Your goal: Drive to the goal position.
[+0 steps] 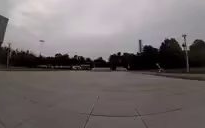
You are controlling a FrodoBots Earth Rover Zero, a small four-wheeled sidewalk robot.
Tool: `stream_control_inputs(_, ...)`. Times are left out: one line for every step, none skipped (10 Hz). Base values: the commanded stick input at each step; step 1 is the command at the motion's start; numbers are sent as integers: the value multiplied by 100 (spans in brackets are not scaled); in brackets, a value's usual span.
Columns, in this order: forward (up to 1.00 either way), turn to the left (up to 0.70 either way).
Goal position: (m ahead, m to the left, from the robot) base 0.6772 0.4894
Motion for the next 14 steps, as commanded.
stream_control_inputs(70, 1)
stream_control_inputs(70, 1)
stream_control_inputs(70, 1)
stream_control_inputs(70, 1)
stream_control_inputs(70, 1)
stream_control_inputs(70, 1)
stream_control_inputs(70, 1)
stream_control_inputs(70, 1)
stream_control_inputs(70, 1)
stream_control_inputs(70, 1)
stream_control_inputs(70, 1)
stream_control_inputs(70, 1)
stream_control_inputs(70, 1)
stream_control_inputs(70, 1)
